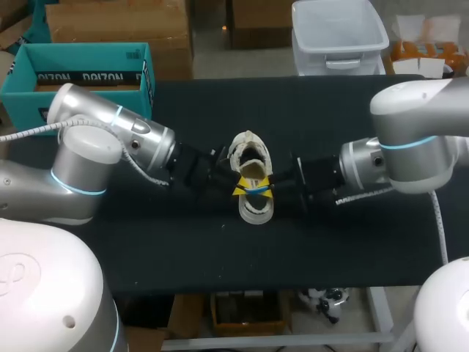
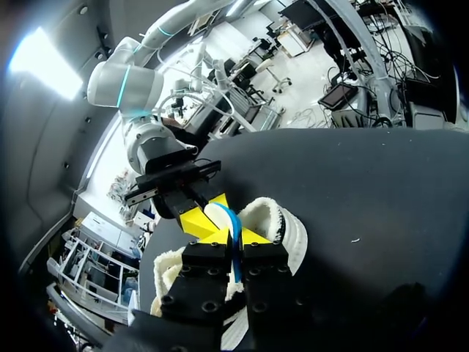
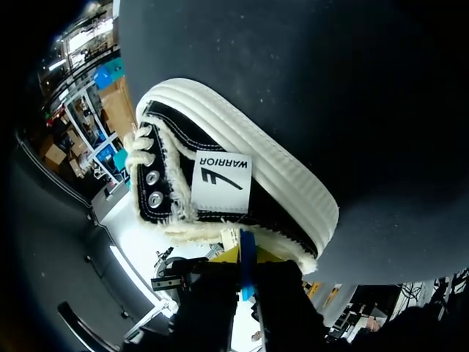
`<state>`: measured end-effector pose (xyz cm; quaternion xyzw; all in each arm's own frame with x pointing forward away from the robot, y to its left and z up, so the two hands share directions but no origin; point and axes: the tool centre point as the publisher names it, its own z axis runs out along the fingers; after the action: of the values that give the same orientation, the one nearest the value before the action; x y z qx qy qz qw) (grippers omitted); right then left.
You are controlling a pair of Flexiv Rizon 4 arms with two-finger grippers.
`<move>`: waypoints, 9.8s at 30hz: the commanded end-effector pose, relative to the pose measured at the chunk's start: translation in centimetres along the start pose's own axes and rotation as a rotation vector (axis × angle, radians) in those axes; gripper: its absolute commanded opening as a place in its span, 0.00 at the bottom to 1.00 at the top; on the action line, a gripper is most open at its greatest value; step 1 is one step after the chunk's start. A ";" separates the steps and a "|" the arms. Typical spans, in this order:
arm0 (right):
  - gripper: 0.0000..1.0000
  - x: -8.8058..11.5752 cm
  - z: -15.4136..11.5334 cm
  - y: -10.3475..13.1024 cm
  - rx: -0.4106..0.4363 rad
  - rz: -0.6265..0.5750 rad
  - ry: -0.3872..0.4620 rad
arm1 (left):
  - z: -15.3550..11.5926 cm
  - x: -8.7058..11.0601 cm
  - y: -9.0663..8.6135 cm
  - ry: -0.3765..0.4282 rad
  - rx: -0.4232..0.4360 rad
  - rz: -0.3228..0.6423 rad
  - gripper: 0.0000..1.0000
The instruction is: Open the shoe tongue, take the insole out of the shoe, put the insole back into the shoe, and pack the shoe into the shoebox
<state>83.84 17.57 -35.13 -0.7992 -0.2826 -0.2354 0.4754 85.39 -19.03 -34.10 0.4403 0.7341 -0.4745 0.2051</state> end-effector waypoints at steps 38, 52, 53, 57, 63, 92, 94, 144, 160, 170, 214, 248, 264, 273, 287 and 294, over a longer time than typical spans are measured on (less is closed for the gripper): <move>0.00 -0.4 0.4 -0.2 -0.018 0.066 -0.054 | 0.1 -0.1 0.2 0.008 0.014 -0.020 0.00; 0.00 -1.1 1.2 0.5 -0.058 0.092 -0.113 | -3.7 -1.0 -3.0 0.011 -0.014 0.001 1.00; 0.00 -1.2 1.3 0.6 -0.064 0.092 -0.119 | -4.0 -1.1 -3.1 0.011 -0.025 -0.004 1.00; 0.00 -1.7 1.6 0.8 -0.095 0.107 -0.146 | -5.4 -1.3 -3.4 0.006 -0.043 -0.018 1.00; 0.00 -2.1 1.8 0.8 -0.140 0.132 -0.184 | -7.6 -1.8 -3.8 0.013 -0.095 -0.054 1.00; 0.11 -1.0 -0.3 -2.4 -0.229 0.063 -0.253 | -12.8 -1.5 -6.0 0.092 -0.165 -0.224 1.00; 0.04 -0.8 -0.4 -2.5 -0.225 0.057 -0.257 | -13.0 -1.4 -6.1 0.098 -0.176 -0.238 1.00; 0.00 -1.0 0.7 -1.3 -0.310 -0.170 -0.264 | -15.8 0.2 -5.6 0.116 -0.223 -0.384 1.00; 0.00 -0.2 -2.8 -0.3 -0.166 -0.353 -0.255 | -15.5 -0.1 -6.6 0.126 -0.248 -0.413 1.00; 0.02 0.9 -3.3 -0.2 -0.112 -0.506 -0.368 | -16.1 0.4 -7.3 0.149 -0.270 -0.515 1.00; 1.00 1.4 -7.6 -0.8 -0.134 -0.698 -0.524 | -15.4 1.3 -5.0 0.433 -0.888 -1.176 1.00; 1.00 0.9 -12.3 2.0 -0.035 -1.201 -0.942 | -10.7 4.7 -5.5 0.021 -1.110 -1.738 1.00; 1.00 0.8 -15.2 4.0 -0.021 -1.396 -1.073 | -7.8 2.8 -2.6 -0.135 -1.080 -1.910 1.00; 1.00 0.9 -16.2 5.5 0.001 -1.484 -1.144 | -6.0 1.5 0.0 -0.188 -1.071 -1.969 1.00; 1.00 1.2 -17.3 6.4 0.025 -1.569 -1.153 | -2.4 -1.0 3.6 -0.324 -1.160 -2.011 1.00; 1.00 1.2 -17.3 6.4 0.025 -1.569 -1.153 | -1.8 -1.0 5.1 -0.345 -1.149 -2.037 0.93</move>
<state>87.28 -0.06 -30.89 -0.3712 -0.9268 -0.0548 -0.0180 89.89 -16.70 -34.41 -0.5741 0.8154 -0.0750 -0.0013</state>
